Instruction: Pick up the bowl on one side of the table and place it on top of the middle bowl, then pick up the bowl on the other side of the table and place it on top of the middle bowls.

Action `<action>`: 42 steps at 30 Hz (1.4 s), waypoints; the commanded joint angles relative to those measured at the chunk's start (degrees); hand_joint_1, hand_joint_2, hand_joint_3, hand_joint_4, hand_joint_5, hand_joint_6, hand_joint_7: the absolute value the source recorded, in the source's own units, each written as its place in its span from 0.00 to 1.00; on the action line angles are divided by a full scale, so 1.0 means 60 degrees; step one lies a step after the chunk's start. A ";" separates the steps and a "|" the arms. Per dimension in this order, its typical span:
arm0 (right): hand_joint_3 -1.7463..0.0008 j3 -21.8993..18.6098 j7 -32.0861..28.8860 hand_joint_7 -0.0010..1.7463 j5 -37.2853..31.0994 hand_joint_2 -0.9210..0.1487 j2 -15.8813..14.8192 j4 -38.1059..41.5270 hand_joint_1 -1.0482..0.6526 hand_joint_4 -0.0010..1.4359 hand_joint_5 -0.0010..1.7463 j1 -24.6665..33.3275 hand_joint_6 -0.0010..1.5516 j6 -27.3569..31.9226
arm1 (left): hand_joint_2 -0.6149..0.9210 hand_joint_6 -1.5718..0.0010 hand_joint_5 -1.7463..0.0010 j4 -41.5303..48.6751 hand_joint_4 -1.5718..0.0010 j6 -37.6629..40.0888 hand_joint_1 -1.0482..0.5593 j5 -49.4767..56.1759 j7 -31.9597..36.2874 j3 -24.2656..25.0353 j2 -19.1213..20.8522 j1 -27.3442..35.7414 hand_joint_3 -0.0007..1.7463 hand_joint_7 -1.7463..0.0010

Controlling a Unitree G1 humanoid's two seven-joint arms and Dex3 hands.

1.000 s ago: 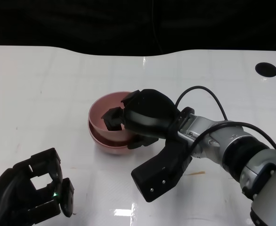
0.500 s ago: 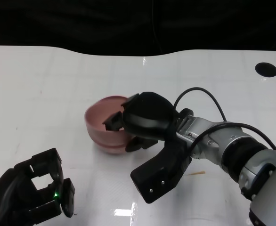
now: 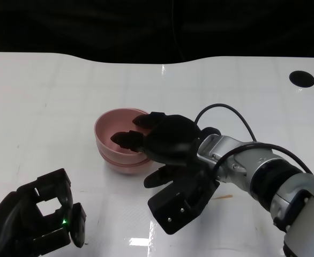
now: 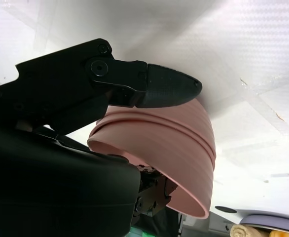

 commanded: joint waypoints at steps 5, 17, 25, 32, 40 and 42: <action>0.54 0.0151 -0.0149 0.00 -0.0085 0.00 -0.0289 -0.0221 0.00 0.00 0.00 -0.0088 0.00 0.0005 | 1.00 0.46 0.00 -0.0129 0.36 0.0098 0.83 -0.0103 0.0022 0.0095 0.0115 0.0039 0.78 0.00; 0.60 -0.0673 -0.0364 0.00 0.0553 0.00 -0.1837 -0.2148 0.00 0.00 0.00 0.0166 0.00 -0.1004 | 1.00 0.45 0.00 0.0047 0.33 0.0009 0.83 -0.0115 -0.0084 0.0146 0.0127 -0.0068 0.82 0.00; 0.75 -0.1841 -0.0332 0.01 0.1789 0.00 -0.2823 -0.4383 0.11 0.00 0.00 0.1975 0.04 -0.1867 | 1.00 0.43 0.00 0.0129 0.31 0.0055 0.84 -0.0131 -0.0084 0.0200 0.0146 -0.0121 0.82 0.00; 0.80 -0.2267 -0.0227 0.02 0.1957 0.00 -0.2891 -0.4854 0.14 0.00 0.00 0.2449 0.06 -0.2048 | 1.00 0.43 0.00 0.0129 0.31 0.0110 0.83 -0.0171 -0.0071 0.0224 0.0140 -0.0128 0.82 0.00; 0.90 -0.4580 -0.0053 0.06 0.5629 0.02 -0.3070 -0.6407 0.53 0.63 0.16 0.5959 0.53 -0.3716 | 1.00 0.46 0.00 0.0214 0.34 0.0044 0.83 -0.0082 -0.0093 0.0297 0.0183 -0.0149 0.81 0.00; 0.88 -0.4823 0.0201 0.05 0.5932 0.05 -0.3052 -0.6530 0.54 0.67 0.16 0.6296 0.58 -0.3829 | 1.00 0.46 0.00 0.0282 0.35 0.0010 0.83 -0.0081 -0.0149 0.0315 0.0205 -0.0170 0.82 0.00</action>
